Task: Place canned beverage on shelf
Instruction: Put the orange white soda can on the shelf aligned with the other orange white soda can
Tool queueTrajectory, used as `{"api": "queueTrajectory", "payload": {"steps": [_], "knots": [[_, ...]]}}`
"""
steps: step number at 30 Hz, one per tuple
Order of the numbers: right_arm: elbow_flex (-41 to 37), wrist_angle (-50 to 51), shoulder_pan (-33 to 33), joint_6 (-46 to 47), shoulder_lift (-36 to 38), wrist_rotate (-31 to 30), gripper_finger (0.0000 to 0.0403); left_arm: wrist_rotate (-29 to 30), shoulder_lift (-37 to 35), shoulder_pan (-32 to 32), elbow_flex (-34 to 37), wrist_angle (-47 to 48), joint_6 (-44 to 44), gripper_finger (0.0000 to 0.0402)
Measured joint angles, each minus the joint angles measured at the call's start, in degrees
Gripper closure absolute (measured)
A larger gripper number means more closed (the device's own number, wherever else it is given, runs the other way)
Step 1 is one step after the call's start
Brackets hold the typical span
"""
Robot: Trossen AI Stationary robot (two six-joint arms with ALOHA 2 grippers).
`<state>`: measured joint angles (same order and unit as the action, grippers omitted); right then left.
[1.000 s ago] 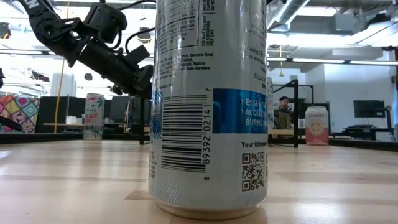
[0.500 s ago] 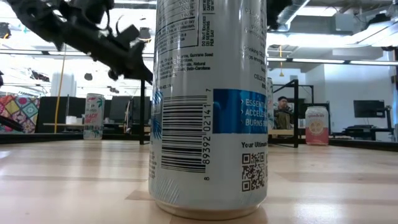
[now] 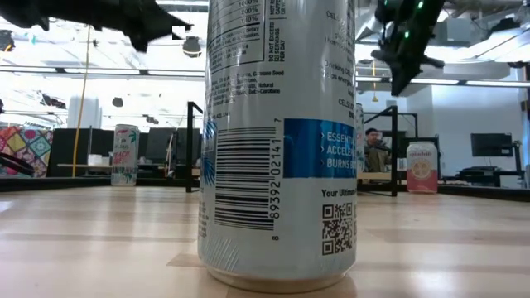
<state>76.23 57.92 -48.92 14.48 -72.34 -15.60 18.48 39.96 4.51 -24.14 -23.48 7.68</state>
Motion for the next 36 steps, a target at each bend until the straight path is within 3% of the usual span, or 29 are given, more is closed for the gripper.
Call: {"api": "queueTrajectory", "payload": {"steps": [5,8,16,26,30,36], "knots": [[0.0,0.73,-6.96,2.45,-5.23,0.57,0.0359,-6.73,-6.32,-0.02,0.0,2.83,-0.86,0.0402],[0.0,4.46,-10.02,4.17,-8.85,0.69,0.033,-6.59,-8.65,-0.02,0.0,6.36,-2.67,0.0402],[0.58,6.29,-9.85,4.94,-12.9,0.27,0.0237,-5.06,-10.27,0.0,0.02,9.22,-3.78,0.0402],[2.27,7.83,-11.27,-4.99,-13.27,3.53,0.0101,-4.19,-10.24,0.0,0.02,9.24,-2.78,0.0402],[2.29,8.1,-11.66,-8.52,-13.54,4.7,0.0078,-4.19,-10.24,0.0,0.02,9.24,-2.91,0.0402],[2.25,8.59,-11.96,-9.62,-18.13,5.08,0.0073,-4.28,-10.24,-0.02,0.02,10.34,-4.79,0.0402]]}}
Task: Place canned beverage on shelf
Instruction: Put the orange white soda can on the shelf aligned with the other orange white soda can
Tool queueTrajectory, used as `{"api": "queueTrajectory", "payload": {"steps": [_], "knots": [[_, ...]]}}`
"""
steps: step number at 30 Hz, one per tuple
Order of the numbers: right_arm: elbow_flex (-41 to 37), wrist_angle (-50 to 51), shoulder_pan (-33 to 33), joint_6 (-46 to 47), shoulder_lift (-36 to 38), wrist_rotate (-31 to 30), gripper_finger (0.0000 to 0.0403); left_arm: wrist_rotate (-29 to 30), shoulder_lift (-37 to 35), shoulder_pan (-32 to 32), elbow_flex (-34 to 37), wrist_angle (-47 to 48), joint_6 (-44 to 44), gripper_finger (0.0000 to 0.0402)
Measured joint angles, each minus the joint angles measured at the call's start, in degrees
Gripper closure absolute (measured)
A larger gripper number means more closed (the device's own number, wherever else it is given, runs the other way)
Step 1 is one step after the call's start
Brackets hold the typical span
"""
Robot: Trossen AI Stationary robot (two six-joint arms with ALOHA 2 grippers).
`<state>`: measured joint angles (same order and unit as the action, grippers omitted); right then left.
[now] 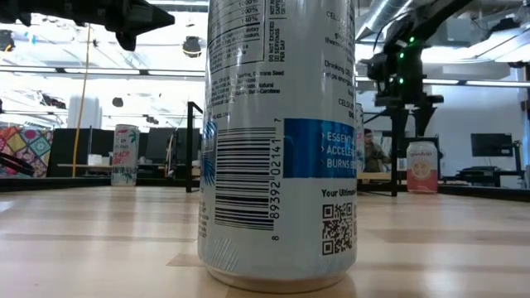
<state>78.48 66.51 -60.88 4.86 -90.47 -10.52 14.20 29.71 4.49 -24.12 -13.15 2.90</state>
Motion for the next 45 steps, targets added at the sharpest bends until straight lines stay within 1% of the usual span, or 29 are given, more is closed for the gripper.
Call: {"api": "queueTrajectory", "payload": {"steps": [2,5,7,9,16,18,20,23,26,29,30,32,34,36,40,45], "knots": [[0.0,0.84,-0.02,-3.8,-2.18,0.35,0.0075,-0.02,0.0,0.0,0.0,0.32,-0.39,0.0402],[1.05,3.82,0.46,-12.69,-5.07,-0.08,0.0078,0.01,0.0,0.0,0.0,0.42,-0.46,0.0402],[2.93,6.35,1.66,-14.67,-6.65,-2.49,0.0081,0.31,0.0,0.0,0.0,0.41,-0.44,0.0402],[5.03,9.12,2.35,-16.1,-8.12,-3.6,0.0083,1.31,0.0,0.0,0.0,0.33,-0.42,0.0402],[13.78,15.91,2.2,-22.04,-10.04,-10.8,0.0083,3.41,0.0,0.0,0.0,0.15,0.11,0.0402],[14.73,17.46,1.21,-25.54,-10.19,-9.89,0.0084,4.4,0.0,0.0,0.0,0.15,0.33,0.0402],[14.88,19.01,0.63,-29.16,-10.19,-7.16,0.0084,4.67,0.0,0.03,0.0,0.07,0.34,0.0402],[14.84,20.4,-0.74,-31.56,-10.19,-2.22,0.0084,4.69,0.02,0.04,0.0,-0.08,0.24,0.0402],[14.89,19.62,-0.75,-30.53,-10.7,-2.29,0.0084,4.68,0.02,0.04,0.02,-0.12,-0.02,0.0401],[14.82,19.78,-0.76,-28.13,-13.09,-3.29,0.0084,4.66,0.02,0.02,0.02,-0.24,-0.65,0.0402],[14.8,19.7,-0.74,-27.02,-14.03,-4.84,0.0084,4.46,0.02,0.02,0.02,-0.24,-0.93,0.0402],[14.9,20.14,-0.74,-23.78,-16.24,-10.3,0.0084,4.21,0.02,0.02,0.02,0.01,-1.61,0.0402],[14.85,22.08,-0.96,-21.45,-18.39,-14.11,0.0084,4.17,0.02,0.02,0.02,0.46,-2.05,0.0402],[14.82,23.27,-0.9,-21.23,-19.46,-16.26,0.0084,4.17,0.02,0.02,0.02,0.64,-2.08,0.0402],[14.83,23.43,-0.17,-23.33,-19.77,-15.74,0.0081,4.2,0.02,0.02,0.02,0.59,-1.81,0.0402],[14.86,22.41,1.03,-27.23,-19.98,-11.37,0.0079,4.57,0.02,0.02,0.02,0.6,-1.25,0.0402]]}}
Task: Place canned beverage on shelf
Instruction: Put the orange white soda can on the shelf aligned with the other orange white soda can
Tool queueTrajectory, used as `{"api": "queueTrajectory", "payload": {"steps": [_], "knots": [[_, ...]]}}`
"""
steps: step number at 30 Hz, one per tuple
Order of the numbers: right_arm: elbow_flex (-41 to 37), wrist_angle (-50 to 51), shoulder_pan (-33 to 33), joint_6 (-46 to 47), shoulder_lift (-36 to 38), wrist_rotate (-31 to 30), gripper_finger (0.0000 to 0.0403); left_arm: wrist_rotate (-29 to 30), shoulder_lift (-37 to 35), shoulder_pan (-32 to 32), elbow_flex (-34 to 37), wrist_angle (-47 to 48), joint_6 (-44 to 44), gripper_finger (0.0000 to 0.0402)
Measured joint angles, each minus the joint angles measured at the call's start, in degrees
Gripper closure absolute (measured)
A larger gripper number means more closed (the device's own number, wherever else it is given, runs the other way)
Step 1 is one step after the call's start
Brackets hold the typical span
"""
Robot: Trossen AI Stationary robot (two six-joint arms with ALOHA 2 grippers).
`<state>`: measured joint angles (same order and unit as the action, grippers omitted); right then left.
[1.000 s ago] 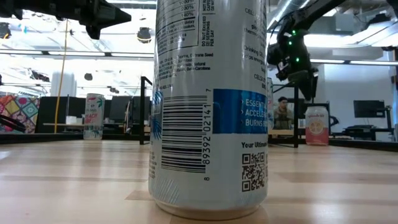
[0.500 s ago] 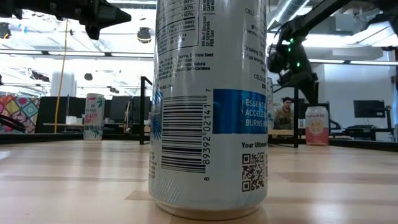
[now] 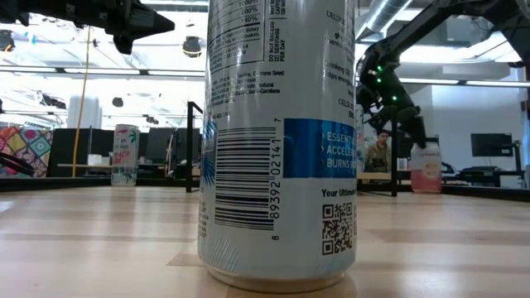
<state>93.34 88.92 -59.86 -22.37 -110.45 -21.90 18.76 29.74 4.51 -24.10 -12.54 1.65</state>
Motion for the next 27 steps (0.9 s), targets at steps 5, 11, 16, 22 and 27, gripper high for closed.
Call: {"api": "queueTrajectory", "payload": {"steps": [5,11,16,22,27], "knots": [[0.05,-2.07,-0.4,0.29,0.0,0.42,0.0079,0.04,0.0,0.0,0.0,-0.01,0.02,0.0402],[3.65,0.08,-1.02,2.65,0.04,1.06,0.0079,2.15,0.0,0.0,0.0,-0.07,0.4,0.0402],[9.17,0.99,-1.05,5.81,1.23,-0.84,0.0078,3.04,0.0,0.02,0.0,-0.43,0.89,0.0402],[13.82,0.82,-0.14,12.83,6.82,-0.75,0.0078,3.08,-0.02,0.02,0.0,-0.42,0.9,0.0402],[11.48,-3.96,0.63,35.39,12.43,-0.08,0.0078,2.84,0.0,0.02,0.0,-0.19,1.76,0.0402]]}}
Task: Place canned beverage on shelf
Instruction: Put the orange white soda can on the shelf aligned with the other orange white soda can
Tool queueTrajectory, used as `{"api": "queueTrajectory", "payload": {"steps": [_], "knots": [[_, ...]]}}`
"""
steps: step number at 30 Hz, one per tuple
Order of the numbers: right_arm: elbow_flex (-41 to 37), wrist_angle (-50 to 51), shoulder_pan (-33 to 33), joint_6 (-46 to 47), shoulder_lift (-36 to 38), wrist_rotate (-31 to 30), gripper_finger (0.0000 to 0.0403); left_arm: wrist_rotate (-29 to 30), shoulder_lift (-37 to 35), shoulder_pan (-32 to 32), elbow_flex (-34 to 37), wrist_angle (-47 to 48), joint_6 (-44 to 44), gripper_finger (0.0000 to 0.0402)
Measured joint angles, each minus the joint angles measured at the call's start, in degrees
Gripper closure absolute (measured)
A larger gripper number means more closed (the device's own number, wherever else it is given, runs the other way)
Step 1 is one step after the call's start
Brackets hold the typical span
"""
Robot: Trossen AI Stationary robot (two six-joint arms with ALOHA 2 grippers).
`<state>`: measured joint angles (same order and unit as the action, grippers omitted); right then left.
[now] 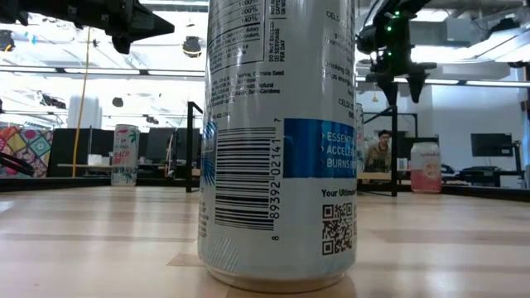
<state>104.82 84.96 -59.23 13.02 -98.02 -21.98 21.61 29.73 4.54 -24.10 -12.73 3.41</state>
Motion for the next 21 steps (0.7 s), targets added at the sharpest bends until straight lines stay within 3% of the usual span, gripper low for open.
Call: {"api": "queueTrajectory", "payload": {"steps": [10,16,21], "knots": [[-25.21,-24.15,0.76,19.09,13.68,0.53,0.0078,-5.84,0.22,0.0,0.0,2.86,1.9,0.0402],[-40.26,-38.87,4.54,25.87,22.91,-5.41,0.0078,-7.5,0.24,0.0,0.0,6.44,2.42,0.0402],[-46.35,-41.86,8.03,30.4,25.06,-10.64,0.0078,-8.63,0.22,0.0,0.0,6.53,2.43,0.0402]]}}
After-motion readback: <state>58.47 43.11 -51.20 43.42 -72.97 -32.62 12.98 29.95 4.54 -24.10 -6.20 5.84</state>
